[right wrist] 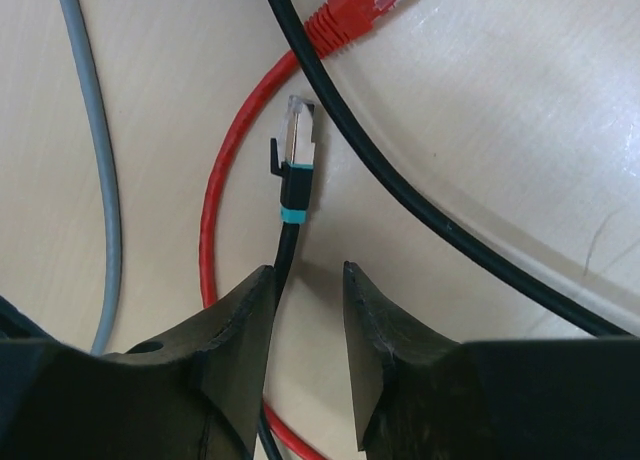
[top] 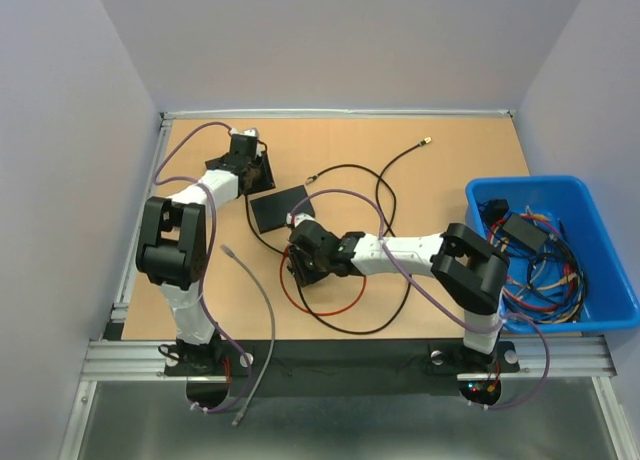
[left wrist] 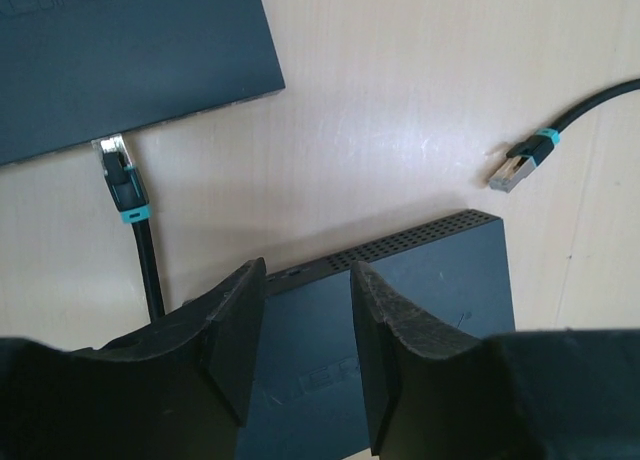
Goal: Insert the plug into the switch port
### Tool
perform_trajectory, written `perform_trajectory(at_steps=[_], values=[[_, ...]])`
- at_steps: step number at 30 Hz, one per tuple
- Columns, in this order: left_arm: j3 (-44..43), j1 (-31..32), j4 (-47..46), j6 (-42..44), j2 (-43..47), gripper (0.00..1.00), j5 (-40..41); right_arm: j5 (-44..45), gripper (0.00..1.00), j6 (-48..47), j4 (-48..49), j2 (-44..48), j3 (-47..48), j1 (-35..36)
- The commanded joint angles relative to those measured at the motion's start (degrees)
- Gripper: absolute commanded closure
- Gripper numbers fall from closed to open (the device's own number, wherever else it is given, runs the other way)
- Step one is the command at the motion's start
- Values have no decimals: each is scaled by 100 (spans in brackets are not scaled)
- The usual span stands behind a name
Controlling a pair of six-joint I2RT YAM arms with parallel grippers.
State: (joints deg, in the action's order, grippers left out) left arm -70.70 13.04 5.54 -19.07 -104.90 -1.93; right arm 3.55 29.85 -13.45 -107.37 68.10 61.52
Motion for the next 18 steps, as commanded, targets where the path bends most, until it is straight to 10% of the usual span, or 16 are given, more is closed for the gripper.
perform_trajectory(at_steps=[1, 11, 18], values=[[143, -12, -246, -9, 532, 50, -53, 190, 60, 65, 71, -143, 345, 53], [161, -12, -211, 35, 743, 50, -18, 225, 59, 118, 53, -609, 661, 53], [319, -12, -202, -88, 954, 50, -167, 321, 79, 144, 53, -513, 416, 62]])
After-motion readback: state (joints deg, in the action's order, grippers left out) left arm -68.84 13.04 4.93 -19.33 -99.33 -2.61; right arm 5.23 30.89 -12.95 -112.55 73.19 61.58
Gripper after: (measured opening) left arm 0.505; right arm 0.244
